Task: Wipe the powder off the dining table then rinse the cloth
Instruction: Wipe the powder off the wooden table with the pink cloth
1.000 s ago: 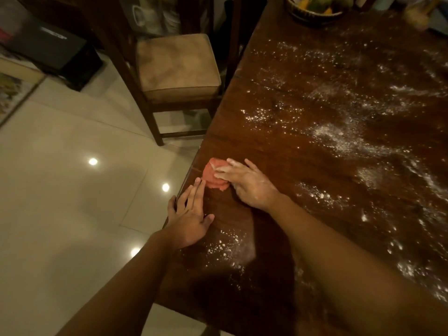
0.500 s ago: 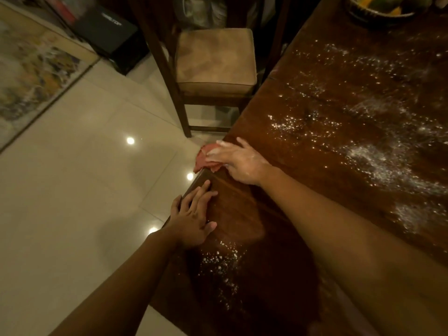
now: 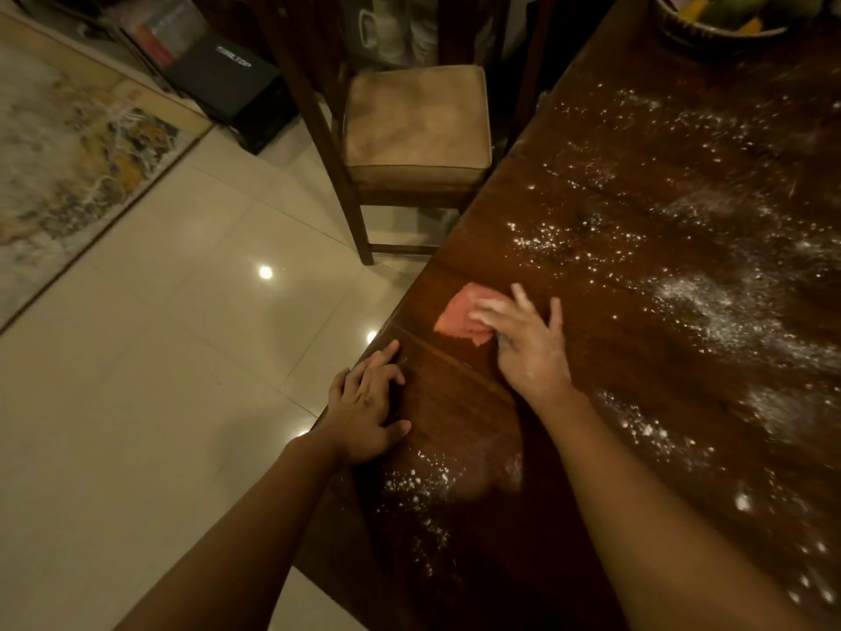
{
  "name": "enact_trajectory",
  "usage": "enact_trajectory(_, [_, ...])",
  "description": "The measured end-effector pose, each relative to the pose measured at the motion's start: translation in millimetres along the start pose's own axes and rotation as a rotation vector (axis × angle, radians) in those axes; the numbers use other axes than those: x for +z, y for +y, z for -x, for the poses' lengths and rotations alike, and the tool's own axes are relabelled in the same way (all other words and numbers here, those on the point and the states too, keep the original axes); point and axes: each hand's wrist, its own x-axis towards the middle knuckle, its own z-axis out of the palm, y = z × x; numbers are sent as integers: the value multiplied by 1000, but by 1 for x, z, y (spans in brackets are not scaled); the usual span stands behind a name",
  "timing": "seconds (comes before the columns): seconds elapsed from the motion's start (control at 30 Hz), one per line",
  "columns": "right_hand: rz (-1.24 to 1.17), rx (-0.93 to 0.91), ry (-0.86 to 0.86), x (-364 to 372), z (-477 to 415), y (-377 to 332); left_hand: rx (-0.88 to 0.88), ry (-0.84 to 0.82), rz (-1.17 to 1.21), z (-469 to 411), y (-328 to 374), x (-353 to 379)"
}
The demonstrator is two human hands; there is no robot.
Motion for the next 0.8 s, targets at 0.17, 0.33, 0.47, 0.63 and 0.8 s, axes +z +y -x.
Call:
enact_trajectory(0.17, [-67,-313,-206,14,65,-48,-56,53,132,6,11,-14])
enact_trajectory(0.33, [-128,-251,-291,2,103,-9,-36,17,468,7,9,-31])
enact_trajectory(0.47, [-13,267,-28,9,81,-43,59,-95,341,-6,-9,-44])
enact_trajectory(0.63, [21,30,-189,47,55,-118,158,-20,345,-16,-32,-57])
enact_trajectory(0.8, [-66,84,-219,37,58,-106,103,94,438,-15,-57,-77])
